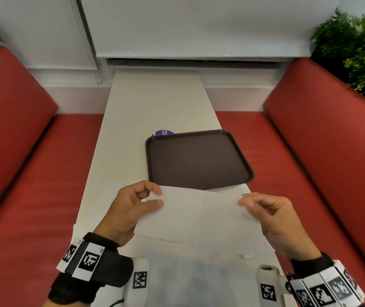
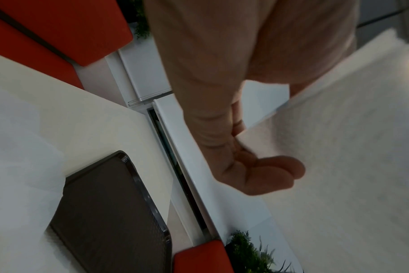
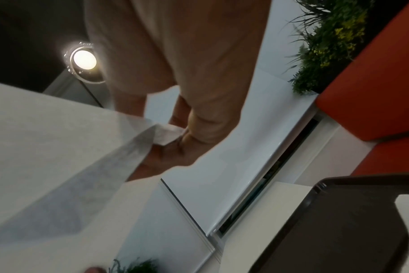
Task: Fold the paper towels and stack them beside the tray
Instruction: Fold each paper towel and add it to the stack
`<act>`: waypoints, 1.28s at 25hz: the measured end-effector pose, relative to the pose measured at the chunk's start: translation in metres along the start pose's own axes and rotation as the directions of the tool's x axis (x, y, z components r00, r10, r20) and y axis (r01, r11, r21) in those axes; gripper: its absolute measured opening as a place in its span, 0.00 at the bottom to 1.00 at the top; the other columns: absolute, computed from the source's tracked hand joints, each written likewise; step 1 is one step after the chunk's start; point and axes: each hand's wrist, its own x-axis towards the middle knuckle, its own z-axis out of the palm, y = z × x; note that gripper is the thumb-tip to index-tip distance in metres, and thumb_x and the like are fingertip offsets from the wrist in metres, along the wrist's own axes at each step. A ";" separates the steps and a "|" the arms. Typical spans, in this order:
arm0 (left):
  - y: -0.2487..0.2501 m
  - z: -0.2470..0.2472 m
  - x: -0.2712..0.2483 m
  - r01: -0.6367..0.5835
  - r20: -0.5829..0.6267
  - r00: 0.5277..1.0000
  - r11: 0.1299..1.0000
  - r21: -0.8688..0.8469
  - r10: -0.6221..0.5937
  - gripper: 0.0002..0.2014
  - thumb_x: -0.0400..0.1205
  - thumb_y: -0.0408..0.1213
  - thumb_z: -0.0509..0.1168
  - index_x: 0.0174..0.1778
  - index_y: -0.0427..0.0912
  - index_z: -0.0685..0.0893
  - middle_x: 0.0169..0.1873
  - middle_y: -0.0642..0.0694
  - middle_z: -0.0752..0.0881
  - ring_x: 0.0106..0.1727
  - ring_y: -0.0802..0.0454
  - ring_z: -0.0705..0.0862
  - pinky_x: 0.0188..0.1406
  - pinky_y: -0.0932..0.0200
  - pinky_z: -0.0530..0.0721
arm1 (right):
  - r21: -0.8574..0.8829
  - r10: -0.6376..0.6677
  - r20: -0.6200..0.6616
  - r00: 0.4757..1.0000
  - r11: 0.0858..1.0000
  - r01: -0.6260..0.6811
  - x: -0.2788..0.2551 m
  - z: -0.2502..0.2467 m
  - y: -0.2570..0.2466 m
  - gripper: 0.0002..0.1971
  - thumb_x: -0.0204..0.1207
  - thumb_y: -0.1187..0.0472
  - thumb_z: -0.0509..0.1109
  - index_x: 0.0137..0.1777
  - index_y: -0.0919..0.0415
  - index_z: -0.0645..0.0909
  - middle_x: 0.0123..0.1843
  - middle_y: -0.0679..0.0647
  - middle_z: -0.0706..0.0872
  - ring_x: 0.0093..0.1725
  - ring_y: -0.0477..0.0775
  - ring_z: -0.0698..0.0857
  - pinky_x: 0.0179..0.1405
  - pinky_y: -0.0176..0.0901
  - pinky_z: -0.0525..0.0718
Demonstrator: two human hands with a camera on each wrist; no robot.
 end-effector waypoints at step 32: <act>-0.169 0.174 0.210 -0.168 0.196 0.948 0.128 0.977 -0.252 0.28 0.80 0.35 0.63 0.76 0.55 0.64 0.73 0.44 0.64 0.73 0.42 0.66 0.71 0.42 0.69 | -0.731 0.256 -0.424 0.869 0.469 -0.495 0.006 -0.105 0.179 0.14 0.76 0.59 0.70 0.60 0.51 0.76 0.77 0.52 0.69 0.75 0.56 0.72 0.69 0.54 0.73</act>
